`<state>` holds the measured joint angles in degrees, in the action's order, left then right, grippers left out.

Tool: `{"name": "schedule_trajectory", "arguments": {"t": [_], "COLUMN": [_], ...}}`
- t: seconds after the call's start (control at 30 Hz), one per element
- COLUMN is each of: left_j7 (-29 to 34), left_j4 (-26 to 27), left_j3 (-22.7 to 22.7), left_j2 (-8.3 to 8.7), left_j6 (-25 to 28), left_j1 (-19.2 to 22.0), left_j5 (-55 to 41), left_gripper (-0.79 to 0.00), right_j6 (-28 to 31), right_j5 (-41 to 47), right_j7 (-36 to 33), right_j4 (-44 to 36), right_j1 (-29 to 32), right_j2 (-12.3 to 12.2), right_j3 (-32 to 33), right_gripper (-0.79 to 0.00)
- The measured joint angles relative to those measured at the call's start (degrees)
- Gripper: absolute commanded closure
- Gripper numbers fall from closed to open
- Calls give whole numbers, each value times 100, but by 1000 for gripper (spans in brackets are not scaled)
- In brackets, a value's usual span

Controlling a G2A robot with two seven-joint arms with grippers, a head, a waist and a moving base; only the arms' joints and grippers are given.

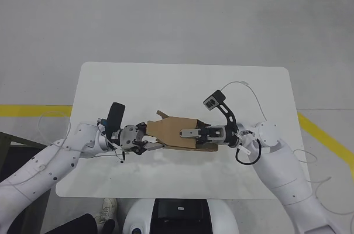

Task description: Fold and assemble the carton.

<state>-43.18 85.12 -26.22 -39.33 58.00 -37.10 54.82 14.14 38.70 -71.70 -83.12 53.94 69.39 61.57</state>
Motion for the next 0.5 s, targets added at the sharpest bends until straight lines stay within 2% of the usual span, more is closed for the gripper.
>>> {"name": "schedule_trajectory", "arguments": {"t": [0.17, 0.33, 0.5], "left_j7": [41, 36, 53], "left_j4": [7, 6, 8], "left_j3": [21, 26, 17], "left_j2": [29, 39, 42], "left_j6": [0, 0, 0], "left_j1": [58, 44, 38], "left_j5": [112, 89, 39], "left_gripper": [-311, -249, -237], "right_j6": [-13, 3, -1], "right_j5": [-17, -32, -48], "right_j7": [-3, 21, 25], "right_j4": [0, -5, -17], "right_j1": [-11, -15, -11], "right_j2": [4, 7, 6], "right_j3": [-16, -19, -15], "right_gripper": [0, 0, 0]}}
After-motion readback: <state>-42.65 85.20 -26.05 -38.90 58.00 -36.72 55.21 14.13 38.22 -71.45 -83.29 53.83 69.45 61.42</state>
